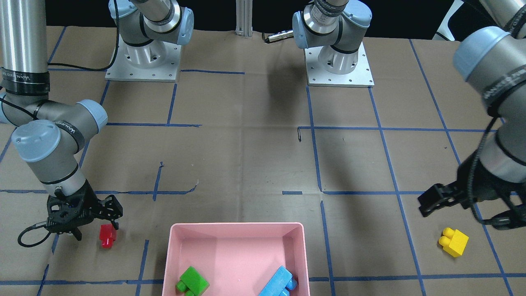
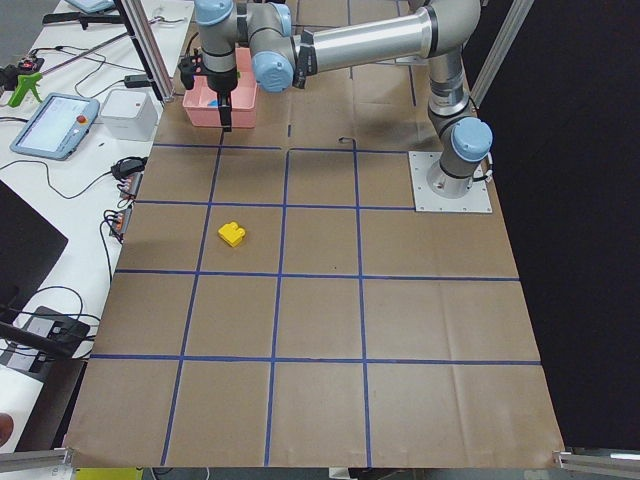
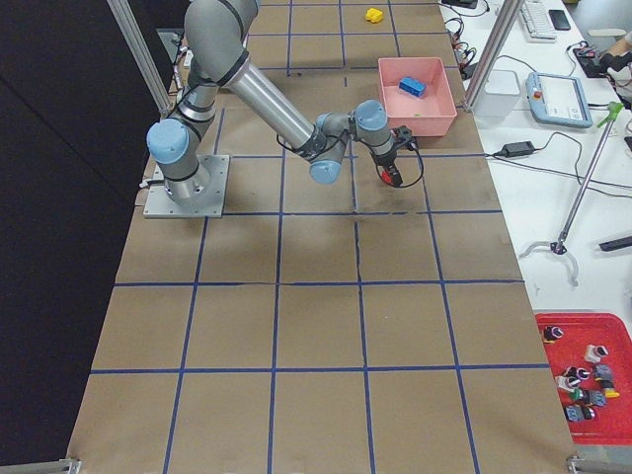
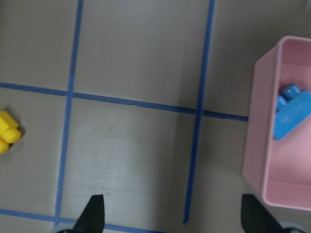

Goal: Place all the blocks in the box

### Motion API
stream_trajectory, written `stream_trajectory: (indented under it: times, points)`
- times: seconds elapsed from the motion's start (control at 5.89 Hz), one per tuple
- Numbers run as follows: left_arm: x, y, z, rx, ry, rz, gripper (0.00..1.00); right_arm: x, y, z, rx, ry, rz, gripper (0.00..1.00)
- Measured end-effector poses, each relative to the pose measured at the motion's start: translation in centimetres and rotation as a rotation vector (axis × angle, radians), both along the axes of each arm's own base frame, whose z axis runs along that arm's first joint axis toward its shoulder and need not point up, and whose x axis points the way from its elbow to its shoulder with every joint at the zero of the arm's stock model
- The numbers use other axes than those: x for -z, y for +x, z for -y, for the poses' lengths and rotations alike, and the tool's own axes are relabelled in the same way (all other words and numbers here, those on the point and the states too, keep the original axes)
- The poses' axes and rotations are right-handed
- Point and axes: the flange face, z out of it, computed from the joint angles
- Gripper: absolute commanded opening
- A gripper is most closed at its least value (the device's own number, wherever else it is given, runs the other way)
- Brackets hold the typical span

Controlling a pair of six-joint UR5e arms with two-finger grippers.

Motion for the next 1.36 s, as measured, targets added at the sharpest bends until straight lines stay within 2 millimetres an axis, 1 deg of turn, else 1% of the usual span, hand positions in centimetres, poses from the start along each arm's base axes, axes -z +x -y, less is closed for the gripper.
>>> stream_trajectory:
  times: [0.17, 0.34, 0.51, 0.68, 0.85, 1.02, 1.19, 1.36]
  points:
    - [0.8, 6.1, -0.7, 0.095, 0.018, 0.011, 0.99, 0.3, 0.5, 0.1, 0.008, -0.003, 0.005, 0.92]
    - [1.6, 10.2, -0.9, 0.24, 0.027, 0.027, 0.99, 0.5, 0.6, 0.4, 0.01, -0.004, 0.007, 0.86]
    - [3.1, 13.0, -0.4, 0.417, 0.022, 0.052, 0.99, 0.8, 0.7, 0.5, 0.011, -0.001, 0.009, 0.68]
    - [5.3, 15.0, 0.6, 0.575, 0.016, 0.072, 0.99, 1.2, 0.8, 0.4, 0.011, 0.007, 0.009, 0.51]
    - [8.1, 16.0, 1.5, 0.7, 0.027, 0.07, 0.99, 1.4, 0.9, 0.1, 0.013, 0.013, 0.007, 0.23]
    - [10.9, 16.4, 2.1, 0.77, 0.036, 0.045, 0.99, 1.2, 0.9, 0.1, 0.017, 0.014, 0.005, 0.09]
    - [13.9, 16.4, 2.7, 0.789, 0.038, 0.006, 0.99, 0.2, 0.9, 0.2, 0.019, 0.0, 0.002, 0.07]
    - [17.4, 16.6, 3.4, 0.789, 0.041, -0.03, 0.99, -2.3, 0.8, 0.6, 0.019, -0.031, -0.003, 0.06]
